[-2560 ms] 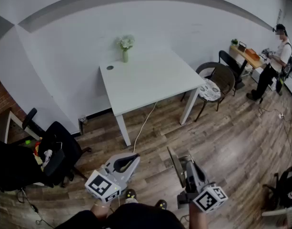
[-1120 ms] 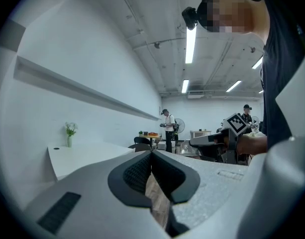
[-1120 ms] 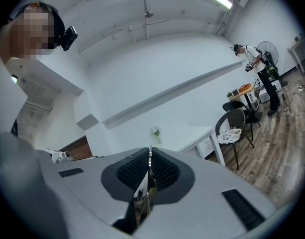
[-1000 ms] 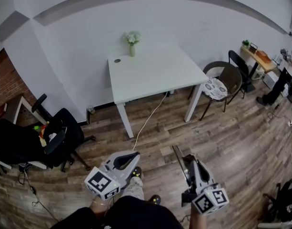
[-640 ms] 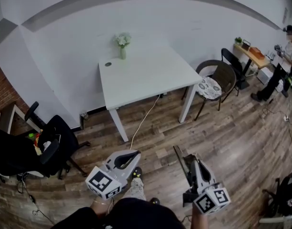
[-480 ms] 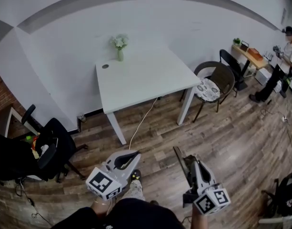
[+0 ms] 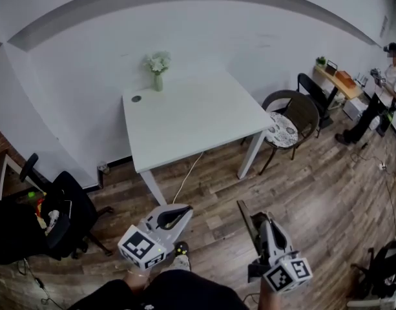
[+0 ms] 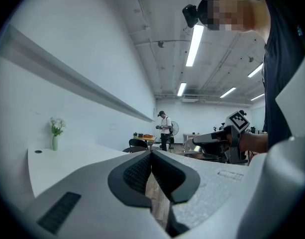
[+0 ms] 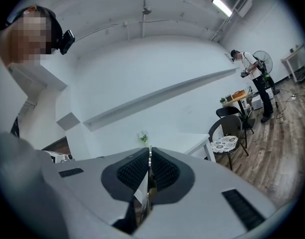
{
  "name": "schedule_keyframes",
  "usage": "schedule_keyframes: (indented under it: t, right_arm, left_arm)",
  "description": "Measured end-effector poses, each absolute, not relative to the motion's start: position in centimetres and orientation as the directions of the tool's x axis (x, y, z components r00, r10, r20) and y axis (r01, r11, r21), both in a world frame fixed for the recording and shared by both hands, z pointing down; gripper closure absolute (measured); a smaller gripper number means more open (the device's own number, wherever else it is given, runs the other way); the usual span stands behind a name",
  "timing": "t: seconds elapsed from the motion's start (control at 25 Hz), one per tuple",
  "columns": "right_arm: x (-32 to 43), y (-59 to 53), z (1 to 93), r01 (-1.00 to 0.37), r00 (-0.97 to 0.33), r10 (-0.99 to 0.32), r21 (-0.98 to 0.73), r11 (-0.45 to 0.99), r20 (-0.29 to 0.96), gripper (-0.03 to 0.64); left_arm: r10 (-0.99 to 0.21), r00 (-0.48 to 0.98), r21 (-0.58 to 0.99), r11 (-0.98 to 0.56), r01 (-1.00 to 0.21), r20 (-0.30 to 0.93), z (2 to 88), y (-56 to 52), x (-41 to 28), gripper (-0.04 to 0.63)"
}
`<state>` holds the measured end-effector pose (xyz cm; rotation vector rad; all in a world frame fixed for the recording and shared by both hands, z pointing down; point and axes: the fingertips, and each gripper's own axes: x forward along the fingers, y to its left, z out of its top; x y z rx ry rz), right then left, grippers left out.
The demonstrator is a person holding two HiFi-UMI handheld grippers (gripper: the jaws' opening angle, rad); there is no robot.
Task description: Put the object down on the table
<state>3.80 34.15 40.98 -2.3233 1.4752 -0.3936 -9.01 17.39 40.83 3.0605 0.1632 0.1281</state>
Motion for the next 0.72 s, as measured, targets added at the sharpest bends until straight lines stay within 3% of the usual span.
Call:
schedule_keyframes:
  t: [0.72]
  right_arm:
    - [8.5, 21.0, 40.5, -0.785, 0.462, -0.885, -0.438, -0.439, 0.059, 0.600]
  left_arm:
    - [0.136, 0.989, 0.100, -0.987, 0.129, 0.062, 42.0, 3.1, -4.0, 0.595]
